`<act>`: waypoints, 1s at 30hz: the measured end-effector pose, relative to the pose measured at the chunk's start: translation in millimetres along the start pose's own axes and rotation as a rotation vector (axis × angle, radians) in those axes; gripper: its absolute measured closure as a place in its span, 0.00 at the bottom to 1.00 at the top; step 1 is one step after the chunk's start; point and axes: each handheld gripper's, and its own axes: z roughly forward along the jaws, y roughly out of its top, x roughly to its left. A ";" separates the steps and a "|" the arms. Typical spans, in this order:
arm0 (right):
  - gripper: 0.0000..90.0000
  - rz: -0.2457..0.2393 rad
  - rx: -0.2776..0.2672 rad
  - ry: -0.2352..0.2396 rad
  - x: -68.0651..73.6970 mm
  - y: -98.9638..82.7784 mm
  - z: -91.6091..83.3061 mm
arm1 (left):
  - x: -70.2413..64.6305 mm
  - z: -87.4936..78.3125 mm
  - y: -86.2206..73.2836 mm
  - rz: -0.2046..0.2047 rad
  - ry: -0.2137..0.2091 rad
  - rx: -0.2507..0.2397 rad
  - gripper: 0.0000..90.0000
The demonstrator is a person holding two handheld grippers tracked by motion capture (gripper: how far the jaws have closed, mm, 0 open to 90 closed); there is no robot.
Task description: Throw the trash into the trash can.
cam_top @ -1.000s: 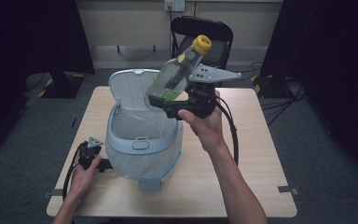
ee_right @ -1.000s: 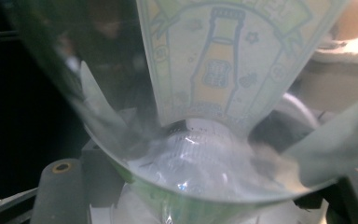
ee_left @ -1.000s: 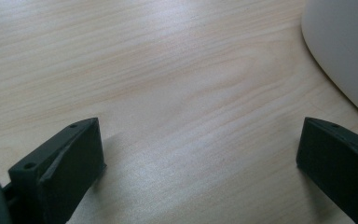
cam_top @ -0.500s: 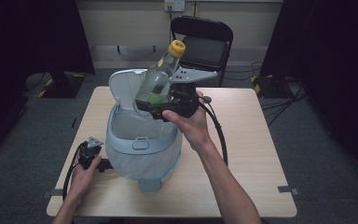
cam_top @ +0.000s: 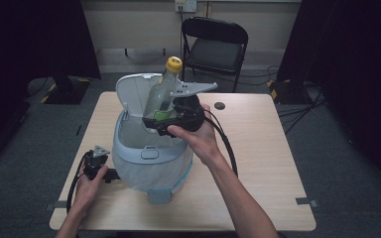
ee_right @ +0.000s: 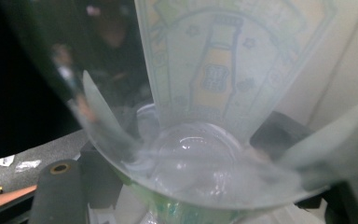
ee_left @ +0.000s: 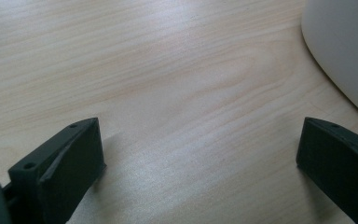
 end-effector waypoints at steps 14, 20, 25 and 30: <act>0.29 -0.004 0.074 -0.016 -1.5 -6.4 7.6 | 0.1 0.0 0.0 0.000 -0.001 0.000 0.00; 0.28 -0.015 0.105 -0.018 -0.2 -6.6 13.6 | 0.0 0.0 0.0 0.000 0.000 0.000 0.00; 0.29 -0.019 0.098 -0.013 0.6 -5.5 13.5 | 0.0 0.0 0.0 0.000 0.000 0.000 0.00; 0.34 -0.021 0.030 0.005 1.7 4.0 1.4 | 0.0 -0.3 0.2 -0.003 -0.006 -0.001 0.00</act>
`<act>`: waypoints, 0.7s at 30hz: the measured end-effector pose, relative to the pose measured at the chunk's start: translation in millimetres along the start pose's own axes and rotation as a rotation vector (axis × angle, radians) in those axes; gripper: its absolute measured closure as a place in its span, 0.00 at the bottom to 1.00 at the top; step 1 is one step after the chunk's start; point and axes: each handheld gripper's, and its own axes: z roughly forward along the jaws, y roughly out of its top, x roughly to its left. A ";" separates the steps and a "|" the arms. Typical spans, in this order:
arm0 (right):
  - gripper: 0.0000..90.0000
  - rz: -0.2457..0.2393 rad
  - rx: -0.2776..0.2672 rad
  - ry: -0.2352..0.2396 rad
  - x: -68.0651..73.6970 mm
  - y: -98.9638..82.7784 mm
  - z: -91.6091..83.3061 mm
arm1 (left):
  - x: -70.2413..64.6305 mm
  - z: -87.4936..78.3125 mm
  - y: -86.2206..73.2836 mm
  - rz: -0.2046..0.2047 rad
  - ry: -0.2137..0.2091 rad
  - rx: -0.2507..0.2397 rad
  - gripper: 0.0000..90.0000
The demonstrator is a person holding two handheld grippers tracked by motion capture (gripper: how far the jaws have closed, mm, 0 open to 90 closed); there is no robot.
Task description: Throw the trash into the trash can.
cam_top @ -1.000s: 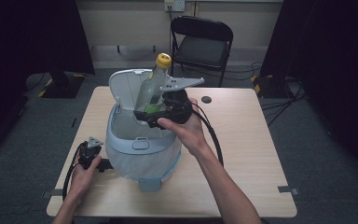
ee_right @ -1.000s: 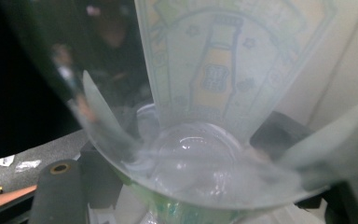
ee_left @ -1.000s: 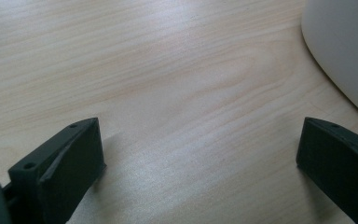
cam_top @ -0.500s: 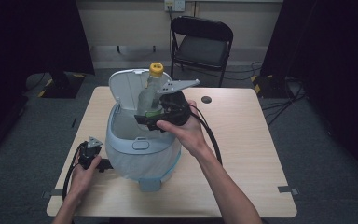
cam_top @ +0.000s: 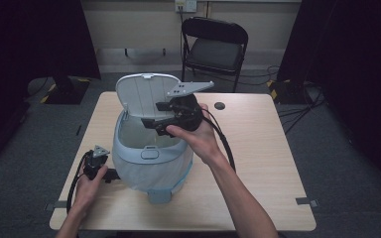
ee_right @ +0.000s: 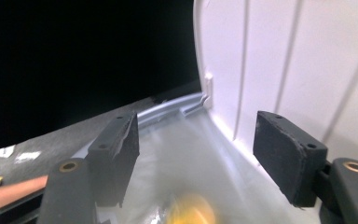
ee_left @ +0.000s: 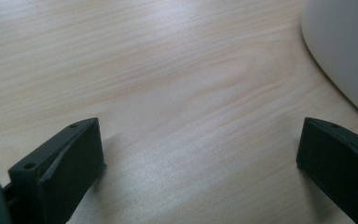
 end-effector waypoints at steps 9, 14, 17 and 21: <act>0.35 0.025 -0.014 -0.008 -8.8 -8.2 -7.8 | -0.3 0.8 0.2 0.008 0.000 0.002 0.00; 0.36 0.034 -0.019 -0.011 -12.4 -13.7 -11.7 | -0.1 0.8 0.3 0.009 0.001 0.002 0.00; 0.36 0.044 -0.018 -0.015 -15.0 -17.9 -14.3 | 0.1 0.6 0.3 0.012 0.002 0.004 0.00; 0.36 0.052 -0.021 -0.024 -18.4 -20.8 -16.4 | 0.0 0.7 0.3 0.010 0.000 0.004 0.00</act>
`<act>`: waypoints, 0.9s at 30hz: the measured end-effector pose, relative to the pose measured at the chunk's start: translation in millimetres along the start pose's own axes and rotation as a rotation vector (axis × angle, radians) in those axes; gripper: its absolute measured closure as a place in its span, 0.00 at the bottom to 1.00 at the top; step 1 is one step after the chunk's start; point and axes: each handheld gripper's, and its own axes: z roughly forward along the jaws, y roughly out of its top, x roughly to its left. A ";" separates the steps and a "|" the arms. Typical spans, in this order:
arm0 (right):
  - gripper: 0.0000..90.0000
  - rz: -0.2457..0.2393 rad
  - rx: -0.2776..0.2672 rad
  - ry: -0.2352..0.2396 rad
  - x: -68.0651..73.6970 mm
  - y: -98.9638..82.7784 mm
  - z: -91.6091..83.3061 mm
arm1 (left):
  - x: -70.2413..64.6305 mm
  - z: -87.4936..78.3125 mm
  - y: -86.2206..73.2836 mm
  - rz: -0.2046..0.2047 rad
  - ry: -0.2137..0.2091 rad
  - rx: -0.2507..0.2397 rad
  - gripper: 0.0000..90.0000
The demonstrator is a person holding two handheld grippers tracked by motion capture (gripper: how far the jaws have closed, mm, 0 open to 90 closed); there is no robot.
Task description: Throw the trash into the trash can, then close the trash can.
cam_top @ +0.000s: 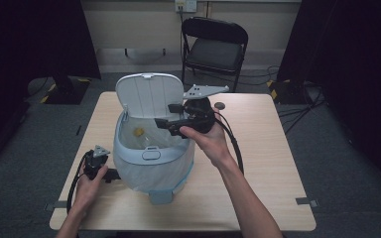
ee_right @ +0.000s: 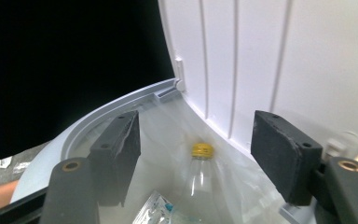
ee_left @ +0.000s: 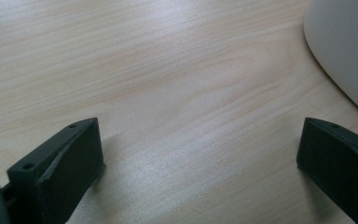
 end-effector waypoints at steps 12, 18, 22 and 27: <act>0.31 0.012 -0.023 -0.098 -17.2 -9.1 -22.3 | 0.1 0.0 0.0 0.002 0.002 0.000 0.00; 0.26 0.038 -0.032 -0.153 -30.0 -10.1 -31.8 | 0.0 0.0 0.0 0.001 0.000 0.000 0.00; 0.24 0.058 -0.040 -0.181 -38.1 -6.4 -36.8 | 0.1 0.0 0.1 0.002 0.002 0.000 0.00; 0.22 0.071 -0.021 -0.222 -50.9 -3.2 -32.8 | 0.2 0.0 0.1 0.002 0.002 0.000 0.00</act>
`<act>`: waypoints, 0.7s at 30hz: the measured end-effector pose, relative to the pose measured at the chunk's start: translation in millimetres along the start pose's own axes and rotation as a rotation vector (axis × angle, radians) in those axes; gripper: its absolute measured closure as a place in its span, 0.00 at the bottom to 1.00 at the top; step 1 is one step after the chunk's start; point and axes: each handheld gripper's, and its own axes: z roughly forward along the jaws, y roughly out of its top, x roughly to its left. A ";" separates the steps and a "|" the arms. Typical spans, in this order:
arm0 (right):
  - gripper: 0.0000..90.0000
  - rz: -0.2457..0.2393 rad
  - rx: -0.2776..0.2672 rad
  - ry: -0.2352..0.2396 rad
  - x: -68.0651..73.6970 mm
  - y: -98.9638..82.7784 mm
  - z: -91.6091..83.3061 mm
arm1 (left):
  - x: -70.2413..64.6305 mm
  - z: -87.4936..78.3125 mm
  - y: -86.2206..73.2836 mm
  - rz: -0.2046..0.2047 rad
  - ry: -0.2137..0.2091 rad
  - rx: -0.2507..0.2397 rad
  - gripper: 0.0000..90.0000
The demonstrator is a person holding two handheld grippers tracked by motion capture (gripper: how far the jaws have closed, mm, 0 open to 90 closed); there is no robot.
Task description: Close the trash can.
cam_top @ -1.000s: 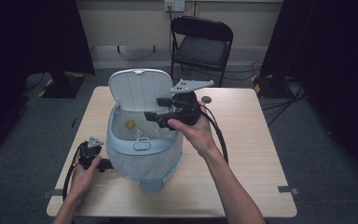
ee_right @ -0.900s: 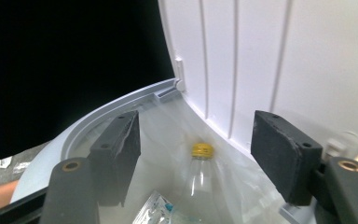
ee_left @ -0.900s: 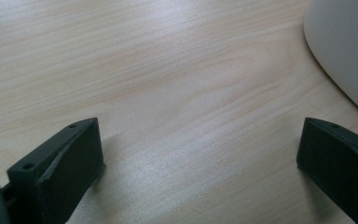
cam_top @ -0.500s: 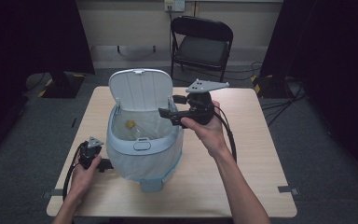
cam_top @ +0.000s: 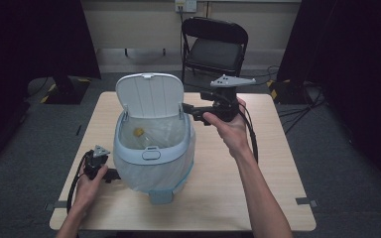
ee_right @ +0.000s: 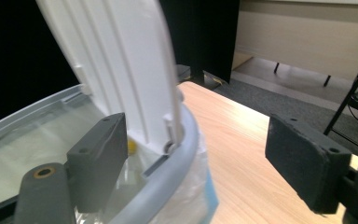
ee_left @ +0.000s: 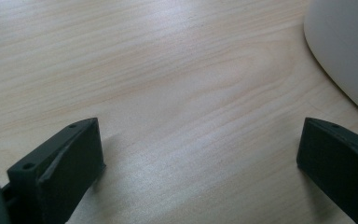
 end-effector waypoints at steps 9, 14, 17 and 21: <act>0.22 0.007 0.015 -0.022 -13.3 6.8 10.0 | -0.3 0.1 -0.1 -0.004 -0.002 -0.001 0.00; 0.20 0.009 0.034 -0.010 -18.6 9.5 14.8 | -0.2 0.1 -0.1 -0.002 -0.002 0.000 0.00; 0.20 0.013 0.016 0.002 -19.4 9.4 11.7 | -0.4 0.2 -0.1 -0.004 -0.002 -0.001 0.00; 0.21 0.012 0.025 -0.008 -22.2 6.6 7.8 | -0.3 0.1 -0.1 -0.003 0.000 -0.002 0.00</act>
